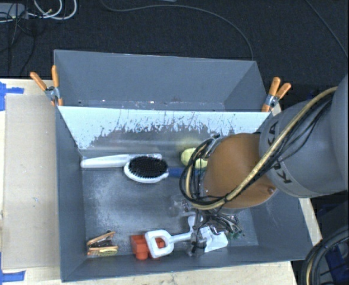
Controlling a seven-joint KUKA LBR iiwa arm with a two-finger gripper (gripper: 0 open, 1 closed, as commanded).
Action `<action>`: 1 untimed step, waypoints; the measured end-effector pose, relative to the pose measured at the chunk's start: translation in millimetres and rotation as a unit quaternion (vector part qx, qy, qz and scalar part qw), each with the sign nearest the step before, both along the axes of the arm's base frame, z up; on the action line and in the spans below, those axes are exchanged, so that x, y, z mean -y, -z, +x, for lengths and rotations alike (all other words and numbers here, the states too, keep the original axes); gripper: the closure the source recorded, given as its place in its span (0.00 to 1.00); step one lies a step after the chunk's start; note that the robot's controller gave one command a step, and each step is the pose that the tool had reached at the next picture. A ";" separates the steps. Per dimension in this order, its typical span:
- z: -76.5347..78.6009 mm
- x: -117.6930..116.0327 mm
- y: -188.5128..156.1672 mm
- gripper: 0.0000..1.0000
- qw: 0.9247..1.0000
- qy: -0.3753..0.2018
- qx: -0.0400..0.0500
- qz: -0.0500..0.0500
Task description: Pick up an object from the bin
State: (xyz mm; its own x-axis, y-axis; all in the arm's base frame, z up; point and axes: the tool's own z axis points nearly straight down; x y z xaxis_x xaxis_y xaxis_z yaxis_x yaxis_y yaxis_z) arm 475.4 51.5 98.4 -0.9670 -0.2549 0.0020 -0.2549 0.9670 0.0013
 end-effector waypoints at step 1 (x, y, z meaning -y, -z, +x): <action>-3.1 -25.3 -19.9 0.00 0.995 -0.100 0.001 0.000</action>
Offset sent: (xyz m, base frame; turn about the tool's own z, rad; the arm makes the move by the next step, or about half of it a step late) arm 0.0030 0.0434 -0.0284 -0.4056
